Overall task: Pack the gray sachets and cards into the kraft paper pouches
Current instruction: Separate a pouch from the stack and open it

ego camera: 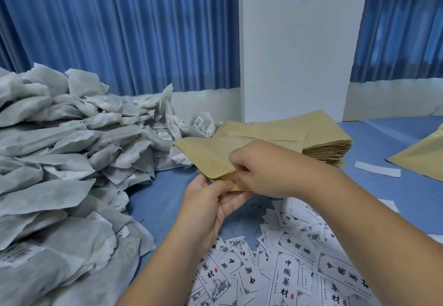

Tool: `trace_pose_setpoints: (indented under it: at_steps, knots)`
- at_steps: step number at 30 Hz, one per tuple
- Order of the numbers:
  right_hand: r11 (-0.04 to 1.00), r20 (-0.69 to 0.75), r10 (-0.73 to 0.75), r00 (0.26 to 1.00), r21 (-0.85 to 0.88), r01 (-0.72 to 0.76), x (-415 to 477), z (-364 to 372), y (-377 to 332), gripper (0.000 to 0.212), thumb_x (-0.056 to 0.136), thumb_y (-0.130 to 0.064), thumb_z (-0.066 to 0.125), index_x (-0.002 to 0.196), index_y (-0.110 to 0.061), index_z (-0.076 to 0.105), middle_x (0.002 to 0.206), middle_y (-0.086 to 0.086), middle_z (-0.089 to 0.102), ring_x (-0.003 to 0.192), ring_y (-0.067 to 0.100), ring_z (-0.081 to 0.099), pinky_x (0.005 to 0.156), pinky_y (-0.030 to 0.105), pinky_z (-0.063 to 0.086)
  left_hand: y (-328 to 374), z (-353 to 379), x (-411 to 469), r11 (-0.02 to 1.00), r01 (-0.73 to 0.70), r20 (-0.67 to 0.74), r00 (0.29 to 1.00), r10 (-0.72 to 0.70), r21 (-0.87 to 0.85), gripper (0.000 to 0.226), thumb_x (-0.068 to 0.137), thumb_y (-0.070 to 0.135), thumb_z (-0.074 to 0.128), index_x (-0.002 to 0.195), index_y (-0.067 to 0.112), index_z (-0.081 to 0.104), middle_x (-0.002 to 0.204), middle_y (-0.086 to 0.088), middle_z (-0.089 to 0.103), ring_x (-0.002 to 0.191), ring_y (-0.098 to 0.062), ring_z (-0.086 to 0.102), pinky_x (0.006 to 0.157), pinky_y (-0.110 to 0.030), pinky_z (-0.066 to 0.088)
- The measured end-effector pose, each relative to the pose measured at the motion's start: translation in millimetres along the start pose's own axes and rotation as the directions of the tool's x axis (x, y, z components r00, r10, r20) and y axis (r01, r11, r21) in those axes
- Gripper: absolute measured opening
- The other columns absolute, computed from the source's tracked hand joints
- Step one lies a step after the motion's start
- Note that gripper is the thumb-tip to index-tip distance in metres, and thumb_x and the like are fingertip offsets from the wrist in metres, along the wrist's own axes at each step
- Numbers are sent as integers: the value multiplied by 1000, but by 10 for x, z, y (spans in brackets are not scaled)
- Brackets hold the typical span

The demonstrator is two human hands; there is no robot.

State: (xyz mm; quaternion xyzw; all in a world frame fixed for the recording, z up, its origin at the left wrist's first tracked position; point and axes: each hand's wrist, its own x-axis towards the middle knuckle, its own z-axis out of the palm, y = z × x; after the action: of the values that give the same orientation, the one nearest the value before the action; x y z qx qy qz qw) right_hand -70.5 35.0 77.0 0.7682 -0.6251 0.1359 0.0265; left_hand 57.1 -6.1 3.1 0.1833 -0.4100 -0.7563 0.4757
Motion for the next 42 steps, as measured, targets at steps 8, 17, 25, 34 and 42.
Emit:
trace_pose_setpoints:
  at_steps: [8, 17, 25, 34, 42]
  knots:
    - [1000, -14, 0, 1000, 15, 0, -5, 4, 20, 33, 89, -21, 54, 61, -20, 38, 66, -1, 46, 57, 14, 41, 50, 29, 32, 22, 0, -23, 1000, -6, 20, 1000, 6, 4, 32, 89, -18, 44, 113, -2, 56, 98, -20, 73, 84, -30, 73, 62, -29, 59]
    - [999, -66, -32, 997, 41, 35, 2, 17, 20, 35, 89, -22, 55, 60, -17, 36, 60, -2, 43, 53, 15, 40, 49, 31, 32, 50, 13, -23, 1000, 2, 24, 1000, -2, -30, 30, 91, -17, 42, 116, -5, 54, 100, -22, 72, 84, -29, 73, 63, -29, 59]
    - [997, -121, -81, 989, -15, 80, -13, -1, -40, 36, 87, -19, 56, 57, -19, 35, 56, -5, 40, 53, 12, 37, 47, 28, 27, 49, 33, -32, 1000, -7, -35, 999, 7, -1, 30, 91, -13, 39, 110, -3, 60, 93, -21, 73, 77, -29, 74, 60, -30, 58]
    - [983, -172, -123, 977, -156, 96, 7, 37, -54, 13, 83, -30, 53, 72, -25, 48, 69, -9, 49, 71, 17, 48, 50, 24, 28, 95, -38, -33, 942, 16, -49, 999, 1, 336, 16, 96, 7, 49, 98, 4, 65, 85, -12, 74, 77, -31, 73, 56, -28, 56]
    - [988, -207, -71, 976, -150, 40, 47, 85, -55, 27, 82, -34, 55, 59, -19, 47, 68, -2, 53, 67, 23, 53, 51, 28, 37, 45, -74, -2, 968, -83, -19, 996, 90, 238, 20, 100, 7, 46, 105, 4, 65, 93, -14, 74, 85, -25, 73, 66, -29, 58]
